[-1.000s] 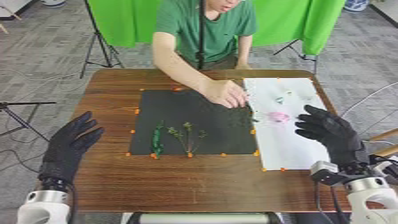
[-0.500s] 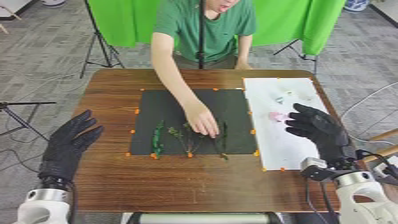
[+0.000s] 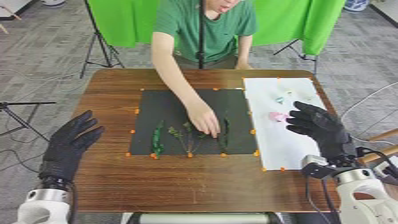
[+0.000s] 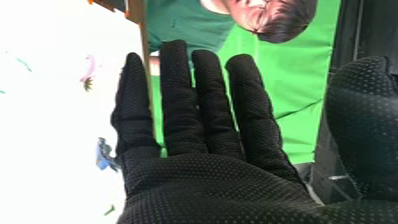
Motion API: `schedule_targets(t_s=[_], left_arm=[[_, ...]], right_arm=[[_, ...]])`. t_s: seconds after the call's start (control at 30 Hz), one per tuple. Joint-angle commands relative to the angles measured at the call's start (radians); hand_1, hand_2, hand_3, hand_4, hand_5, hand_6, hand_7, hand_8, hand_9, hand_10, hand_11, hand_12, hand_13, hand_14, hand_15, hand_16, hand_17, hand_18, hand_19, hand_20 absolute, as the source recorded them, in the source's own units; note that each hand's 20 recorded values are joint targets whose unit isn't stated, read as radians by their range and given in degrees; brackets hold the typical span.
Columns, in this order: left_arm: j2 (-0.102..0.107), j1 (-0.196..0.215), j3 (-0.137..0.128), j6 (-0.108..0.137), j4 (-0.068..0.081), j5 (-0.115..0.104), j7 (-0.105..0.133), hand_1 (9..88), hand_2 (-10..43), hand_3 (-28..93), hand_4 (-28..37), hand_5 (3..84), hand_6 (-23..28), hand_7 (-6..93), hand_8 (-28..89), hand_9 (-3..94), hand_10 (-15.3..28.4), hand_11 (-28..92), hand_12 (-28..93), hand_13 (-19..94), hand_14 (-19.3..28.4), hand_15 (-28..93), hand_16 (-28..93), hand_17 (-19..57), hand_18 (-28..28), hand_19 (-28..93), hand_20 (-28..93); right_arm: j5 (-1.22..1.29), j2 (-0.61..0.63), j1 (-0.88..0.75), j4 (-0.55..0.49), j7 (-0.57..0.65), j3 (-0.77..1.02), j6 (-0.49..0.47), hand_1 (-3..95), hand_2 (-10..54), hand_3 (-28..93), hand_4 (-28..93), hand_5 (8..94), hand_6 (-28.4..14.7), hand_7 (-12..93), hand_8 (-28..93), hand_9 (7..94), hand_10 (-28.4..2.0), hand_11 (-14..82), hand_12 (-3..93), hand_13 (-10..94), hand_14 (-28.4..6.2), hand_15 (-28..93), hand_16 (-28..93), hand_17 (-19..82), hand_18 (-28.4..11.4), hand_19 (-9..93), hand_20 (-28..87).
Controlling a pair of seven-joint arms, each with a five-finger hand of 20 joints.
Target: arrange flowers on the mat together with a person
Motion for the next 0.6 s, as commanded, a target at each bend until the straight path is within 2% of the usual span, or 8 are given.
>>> schedule_targets(t_s=[0.03,0.13,0.23,0.4,0.57,0.6], left_arm=[[0.005,0.005,0.002,-0.014,0.010,0.002,-0.013,28.6,3.4,70,-24.9,39.8,4.1,17.0,-8,32.6,13.6,28,14,32,17.5,35,-2,-2.2,23.1,51,4],[0.006,0.005,-0.001,-0.015,0.009,0.006,-0.018,28.6,3.5,70,-24.9,39.9,4.2,17.0,-8,32.6,13.7,28,14,32,17.4,35,-2,-2.2,23.1,51,4],[0.002,0.020,-0.004,-0.010,0.006,0.000,-0.016,28.6,3.5,70,-25.0,39.9,4.2,17.0,-8,32.8,13.7,28,14,32,17.4,35,-2,-2.2,23.0,51,4],[0.007,-0.004,0.003,-0.021,0.012,0.009,-0.023,28.6,3.5,70,-24.9,39.8,4.2,16.9,-8,32.9,13.8,28,14,32,17.4,34,-2,-2.2,23.1,51,4],[-0.001,0.021,-0.005,-0.012,0.006,0.001,-0.018,28.5,3.5,70,-24.9,39.8,4.1,17.0,-8,32.9,13.8,28,14,32,17.4,34,-2,-2.2,23.1,51,4],[-0.005,0.022,-0.006,-0.013,0.005,0.005,-0.025,28.5,3.5,70,-24.9,39.9,4.1,17.0,-8,33.0,13.8,28,14,32,17.5,34,-2,-2.2,23.1,51,4]], right_arm=[[-0.006,0.011,-0.011,-0.005,-0.006,0.010,0.010,19.5,0.5,86,-26,44.4,-3.9,20,-12,44.8,-14.4,18.3,22.8,40,-12.3,31,23,14,-21.3,53,27],[-0.011,0.009,-0.008,-0.002,-0.006,0.010,0.001,19.5,0.5,86,-26,44.4,-3.9,20,-12,44.9,-14.3,18.3,22.8,40,-12.4,31,23,14,-21.3,53,27],[-0.009,0.000,-0.013,-0.003,0.000,0.010,-0.007,19.5,0.4,86,-26,44.3,-3.9,21,-12,44.9,-14.3,18.3,22.8,40,-12.4,31,23,14,-21.3,53,27],[-0.003,0.013,-0.017,-0.004,-0.013,0.010,0.014,19.5,0.4,86,-26,44.3,-3.8,21,-12,44.9,-14.2,18.4,22.8,40,-12.4,31,23,14,-21.3,53,27],[-0.011,0.009,-0.013,-0.002,-0.014,0.000,0.006,19.6,0.4,86,-26,44.5,-3.8,21,-12,45.2,-14.2,18.4,22.8,40,-12.4,31,23,14,-21.3,53,27],[-0.016,0.009,-0.020,-0.006,-0.011,0.006,0.006,19.6,0.4,86,-26,44.5,-3.8,21,-12,45.3,-14.2,18.5,22.9,40,-12.4,31,23,14,-21.3,53,27]])
